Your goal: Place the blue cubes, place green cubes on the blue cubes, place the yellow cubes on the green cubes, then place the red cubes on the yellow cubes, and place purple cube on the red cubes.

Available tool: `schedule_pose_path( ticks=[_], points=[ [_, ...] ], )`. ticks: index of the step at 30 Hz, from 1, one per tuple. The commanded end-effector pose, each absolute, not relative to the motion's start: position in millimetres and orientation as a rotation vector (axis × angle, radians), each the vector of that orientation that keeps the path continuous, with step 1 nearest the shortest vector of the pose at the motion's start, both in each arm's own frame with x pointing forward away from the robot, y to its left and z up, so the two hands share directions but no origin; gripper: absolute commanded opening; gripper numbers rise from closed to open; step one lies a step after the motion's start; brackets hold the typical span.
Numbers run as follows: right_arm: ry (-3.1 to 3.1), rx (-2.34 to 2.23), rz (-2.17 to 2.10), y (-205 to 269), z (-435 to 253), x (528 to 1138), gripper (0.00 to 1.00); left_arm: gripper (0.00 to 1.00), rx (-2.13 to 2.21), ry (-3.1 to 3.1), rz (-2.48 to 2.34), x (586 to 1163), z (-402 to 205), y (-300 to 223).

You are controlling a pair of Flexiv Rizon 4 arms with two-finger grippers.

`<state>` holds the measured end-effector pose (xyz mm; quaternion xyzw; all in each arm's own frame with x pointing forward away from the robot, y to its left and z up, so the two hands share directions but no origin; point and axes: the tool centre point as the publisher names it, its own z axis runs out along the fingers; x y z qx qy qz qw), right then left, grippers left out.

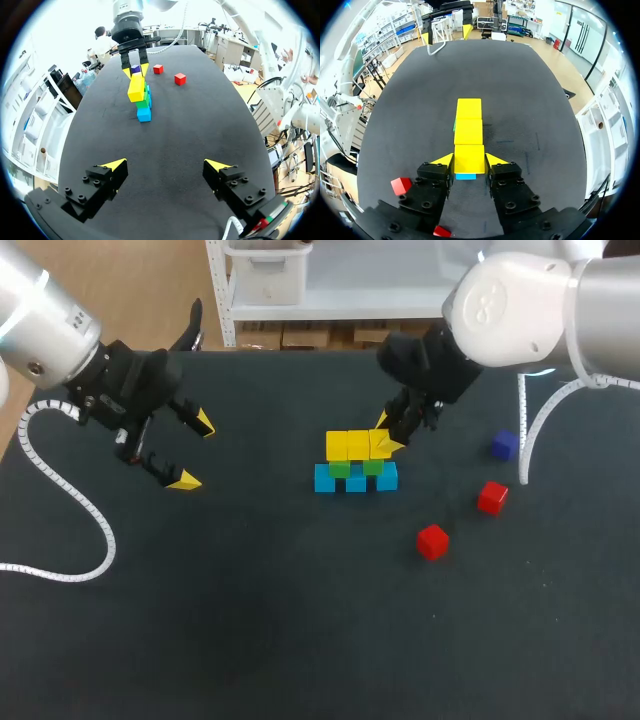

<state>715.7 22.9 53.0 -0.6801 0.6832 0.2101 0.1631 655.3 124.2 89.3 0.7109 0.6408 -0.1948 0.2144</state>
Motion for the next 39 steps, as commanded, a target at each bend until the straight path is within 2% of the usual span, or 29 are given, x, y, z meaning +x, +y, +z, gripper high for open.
schedule_pose_path(
  ticks=[1, 6, 12, 14, 15, 16, 27, 39],
  points=[
    [1.944, -1.941, 0.604, 22.8, 52.6, 716.7, 0.25, 1.00, 1.974, 1.773, -0.543, 656.4, 88.6, 124.9],
    [1.940, -1.942, 0.607, 23.4, 52.4, 715.9, 0.42, 1.00, 1.974, 1.773, -0.543, 656.4, 88.6, 124.9],
    [1.937, -1.943, 0.611, 23.9, 52.5, 715.5, 0.50, 1.00, 1.974, 1.773, -0.543, 656.4, 88.6, 124.9],
    [1.936, -1.945, 0.611, 24.2, 52.6, 715.3, 0.72, 1.00, 1.974, 1.773, -0.543, 656.4, 88.6, 124.9],
    [1.936, -1.945, 0.611, 24.3, 52.6, 715.2, 0.95, 1.00, 1.974, 1.773, -0.543, 656.4, 88.6, 124.9],
    [1.937, -1.945, 0.611, 24.4, 52.8, 715.0, 1.00, 1.00, 1.974, 1.773, -0.543, 656.4, 88.6, 124.9],
    [1.933, -1.905, 0.589, 11.8, 68.6, 711.7, 1.00, 1.00, 1.974, 1.773, -0.543, 656.4, 88.6, 124.9],
    [1.849, -1.932, 0.581, -39.7, 88.3, 698.5, 1.00, 1.00, 1.974, 1.773, -0.543, 656.4, 88.6, 124.9]
  ],
)
